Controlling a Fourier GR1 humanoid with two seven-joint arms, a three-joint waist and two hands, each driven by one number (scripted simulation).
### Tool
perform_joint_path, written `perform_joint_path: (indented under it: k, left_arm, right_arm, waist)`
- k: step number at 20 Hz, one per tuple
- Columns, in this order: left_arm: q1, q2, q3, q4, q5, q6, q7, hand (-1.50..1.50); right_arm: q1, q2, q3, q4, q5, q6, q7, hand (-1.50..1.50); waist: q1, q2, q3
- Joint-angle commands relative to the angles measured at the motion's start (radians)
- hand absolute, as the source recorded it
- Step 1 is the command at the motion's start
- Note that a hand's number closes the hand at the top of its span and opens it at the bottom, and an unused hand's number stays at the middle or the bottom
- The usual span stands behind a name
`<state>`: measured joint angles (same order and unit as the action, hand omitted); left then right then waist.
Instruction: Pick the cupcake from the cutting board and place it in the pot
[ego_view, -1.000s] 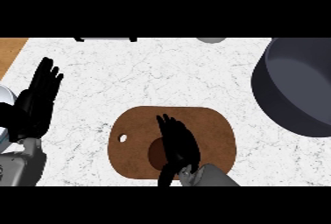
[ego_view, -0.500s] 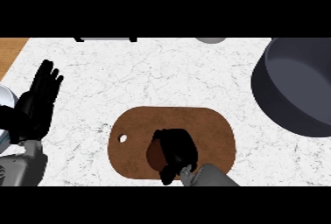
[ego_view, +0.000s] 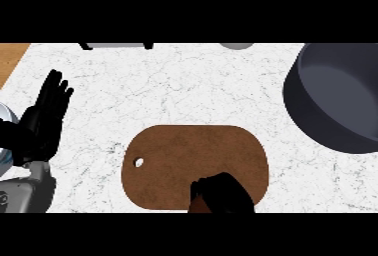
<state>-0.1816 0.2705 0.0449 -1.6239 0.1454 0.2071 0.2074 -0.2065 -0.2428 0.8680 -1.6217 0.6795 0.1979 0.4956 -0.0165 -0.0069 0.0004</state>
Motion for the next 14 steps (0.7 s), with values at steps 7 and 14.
perform_joint_path:
  k: [7,14]
  left_arm:
    - [0.004,0.003,0.017,-0.032,-0.012,-0.004,0.029,0.00]
    - [-0.008,0.017,0.051,0.003,-0.001,-0.017,0.001,0.00]
  right_arm:
    - [0.298,-0.410,-0.047,-0.524,0.025,-0.023,-0.134,1.50]
    - [0.372,-0.347,-0.273,-0.704,-0.017,-0.254,-0.115,1.50]
  waist:
    - [0.002,0.003,0.000]
    - [-0.021,0.001,0.000]
